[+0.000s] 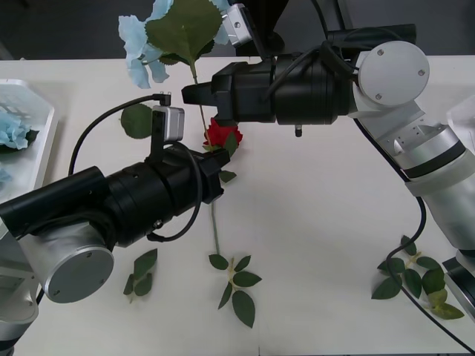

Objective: Place the red flowers into the right box and the blue flowers into the left box. If a person shows an open palm, hand one flower to the person first, then continue sorting.

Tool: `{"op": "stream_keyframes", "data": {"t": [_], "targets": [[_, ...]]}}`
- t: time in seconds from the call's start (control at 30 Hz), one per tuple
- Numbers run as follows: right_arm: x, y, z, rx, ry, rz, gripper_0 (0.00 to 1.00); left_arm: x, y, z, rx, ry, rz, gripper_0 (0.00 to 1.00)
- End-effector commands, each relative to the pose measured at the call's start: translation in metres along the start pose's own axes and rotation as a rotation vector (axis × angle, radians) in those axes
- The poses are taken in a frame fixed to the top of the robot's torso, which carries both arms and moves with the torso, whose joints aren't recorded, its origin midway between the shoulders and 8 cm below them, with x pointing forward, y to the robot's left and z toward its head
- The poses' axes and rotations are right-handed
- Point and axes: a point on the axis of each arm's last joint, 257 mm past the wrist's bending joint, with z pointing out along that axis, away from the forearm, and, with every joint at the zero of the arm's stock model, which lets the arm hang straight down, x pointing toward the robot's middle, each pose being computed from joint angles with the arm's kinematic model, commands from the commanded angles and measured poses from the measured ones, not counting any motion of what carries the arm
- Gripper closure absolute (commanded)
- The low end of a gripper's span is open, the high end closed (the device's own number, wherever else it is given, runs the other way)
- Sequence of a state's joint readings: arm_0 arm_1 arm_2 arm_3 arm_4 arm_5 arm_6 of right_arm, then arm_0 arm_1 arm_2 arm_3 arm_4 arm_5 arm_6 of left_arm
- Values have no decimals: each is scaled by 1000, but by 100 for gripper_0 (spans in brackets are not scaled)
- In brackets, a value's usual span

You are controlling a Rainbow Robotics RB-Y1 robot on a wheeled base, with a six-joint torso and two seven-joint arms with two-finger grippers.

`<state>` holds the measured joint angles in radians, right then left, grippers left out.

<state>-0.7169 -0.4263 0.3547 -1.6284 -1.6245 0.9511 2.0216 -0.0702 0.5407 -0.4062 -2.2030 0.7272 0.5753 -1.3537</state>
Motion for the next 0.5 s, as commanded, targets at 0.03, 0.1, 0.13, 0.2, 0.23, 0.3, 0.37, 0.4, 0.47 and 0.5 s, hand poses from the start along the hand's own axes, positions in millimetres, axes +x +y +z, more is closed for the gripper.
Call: {"op": "stream_keyframes", "data": {"t": [0.03,0.1,0.13,0.2,0.23,0.3,0.37,0.4,0.47,0.5], "targets": [[-23,23,12,-49,-29,-26,100,-14,-4,0,16,-18,50,100],[-23,24,12,-50,-29,-25,100,-14,-3,-1,15,-19,52,100],[-23,24,12,-52,-30,-25,100,-15,-2,-2,12,-20,57,100],[-24,25,12,-55,-31,-22,100,-16,2,-3,4,-20,63,100],[-24,25,12,-54,-32,-22,100,-17,5,-4,-1,-20,69,100],[-27,24,12,-50,-42,-20,66,-21,11,-7,-13,-23,79,100],[-29,23,12,-46,-52,-19,33,-23,18,-10,-26,-20,87,100],[-30,24,12,-50,-54,-13,29,-24,20,-11,-30,-21,88,100],[-33,22,11,-46,-65,-8,15,-27,28,-15,-45,-22,91,100],[-33,22,11,-44,-68,-9,10,-30,34,-17,-58,-25,96,100]]}}
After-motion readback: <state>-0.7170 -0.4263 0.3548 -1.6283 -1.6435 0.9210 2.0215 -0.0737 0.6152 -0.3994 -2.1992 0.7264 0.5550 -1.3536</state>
